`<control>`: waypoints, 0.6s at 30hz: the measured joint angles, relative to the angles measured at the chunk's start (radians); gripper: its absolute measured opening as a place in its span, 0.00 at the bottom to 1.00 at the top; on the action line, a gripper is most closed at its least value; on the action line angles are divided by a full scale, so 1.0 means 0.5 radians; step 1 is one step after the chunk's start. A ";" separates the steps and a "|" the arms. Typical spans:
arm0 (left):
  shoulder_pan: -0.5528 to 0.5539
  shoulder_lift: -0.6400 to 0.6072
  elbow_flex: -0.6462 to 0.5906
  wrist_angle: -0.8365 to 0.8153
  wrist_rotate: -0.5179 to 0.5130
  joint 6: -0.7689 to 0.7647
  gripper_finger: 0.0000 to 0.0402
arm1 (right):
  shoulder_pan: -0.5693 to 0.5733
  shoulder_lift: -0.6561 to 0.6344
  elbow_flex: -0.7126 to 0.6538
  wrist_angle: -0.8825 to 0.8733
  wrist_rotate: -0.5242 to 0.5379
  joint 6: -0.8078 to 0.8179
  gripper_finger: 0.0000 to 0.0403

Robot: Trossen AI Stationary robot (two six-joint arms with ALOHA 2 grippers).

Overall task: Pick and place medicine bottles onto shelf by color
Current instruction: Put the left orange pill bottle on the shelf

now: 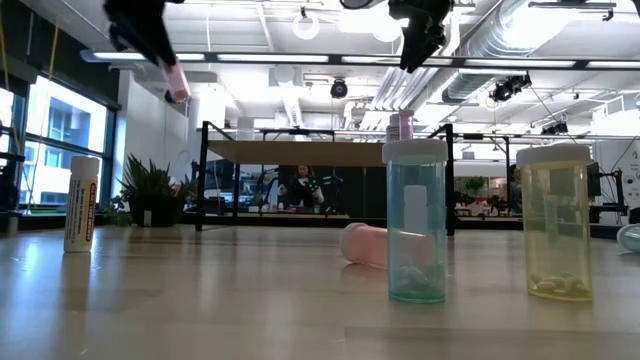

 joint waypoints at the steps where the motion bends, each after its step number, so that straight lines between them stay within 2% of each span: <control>1: 0.079 0.008 0.039 0.004 -0.001 0.070 0.29 | 0.000 0.000 0.000 0.000 0.000 0.017 0.60; 10: 0.698 0.176 0.373 0.122 -0.014 0.650 0.29 | 0.000 0.000 0.000 -0.001 0.000 0.076 0.60; 18: 1.063 0.469 0.597 0.373 0.019 0.975 0.29 | 0.000 0.000 0.000 -0.002 0.000 0.111 0.60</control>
